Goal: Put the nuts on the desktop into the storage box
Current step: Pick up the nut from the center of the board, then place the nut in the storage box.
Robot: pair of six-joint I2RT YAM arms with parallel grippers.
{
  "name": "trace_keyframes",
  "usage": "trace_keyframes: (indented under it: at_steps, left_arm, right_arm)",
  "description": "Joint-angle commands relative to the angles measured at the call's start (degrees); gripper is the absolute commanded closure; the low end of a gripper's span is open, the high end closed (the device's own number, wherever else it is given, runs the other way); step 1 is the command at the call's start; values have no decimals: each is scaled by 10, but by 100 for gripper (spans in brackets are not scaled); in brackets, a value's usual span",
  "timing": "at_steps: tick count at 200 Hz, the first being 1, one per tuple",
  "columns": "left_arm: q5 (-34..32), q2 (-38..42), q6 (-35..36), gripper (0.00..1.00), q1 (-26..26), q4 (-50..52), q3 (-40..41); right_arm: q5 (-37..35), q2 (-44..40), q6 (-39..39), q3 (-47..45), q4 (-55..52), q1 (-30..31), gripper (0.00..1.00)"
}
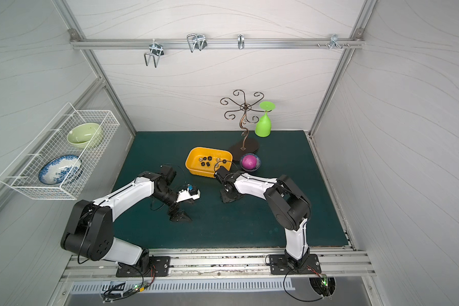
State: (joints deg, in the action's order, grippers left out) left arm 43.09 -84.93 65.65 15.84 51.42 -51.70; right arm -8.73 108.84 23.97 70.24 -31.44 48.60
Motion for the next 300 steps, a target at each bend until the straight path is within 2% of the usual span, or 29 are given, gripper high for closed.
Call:
trace_keyframes:
  at_steps: [1, 15, 38, 59, 111, 180, 230, 261, 300]
  left_arm:
    - [-4, -2, -13, 1, 2, -11, -19]
    - [-4, 1, -21, 1, 2, -19, -19]
    - [-4, 7, -31, 2, 3, -33, -21]
    - [-11, 32, -103, 1, 2, -101, -14]
    - [-25, 99, -141, 1, 2, -210, -8]
    - [16, 94, -170, 1, -7, -174, -100]
    - [89, 77, -230, 1, -61, -189, -170]
    - [96, 63, -260, 1, -88, -210, -205]
    - [99, 38, -322, 1, -97, -260, -223]
  right_arm:
    - [26, 17, 3, 2, -3, 1, 75]
    - [28, 10, 5, 0, -4, 1, 80]
    - [32, -3, 6, 1, -11, 1, 78]
    - [32, -21, 13, 3, -22, 1, 78]
    - [43, -85, 21, 14, -54, 0, 78]
    - [65, -140, 9, 98, -108, -1, 79]
    - [65, -131, -15, 191, -126, -7, 79]
    - [60, -105, -28, 242, -111, -22, 79]
    - [38, -55, -45, 302, -80, -39, 80]
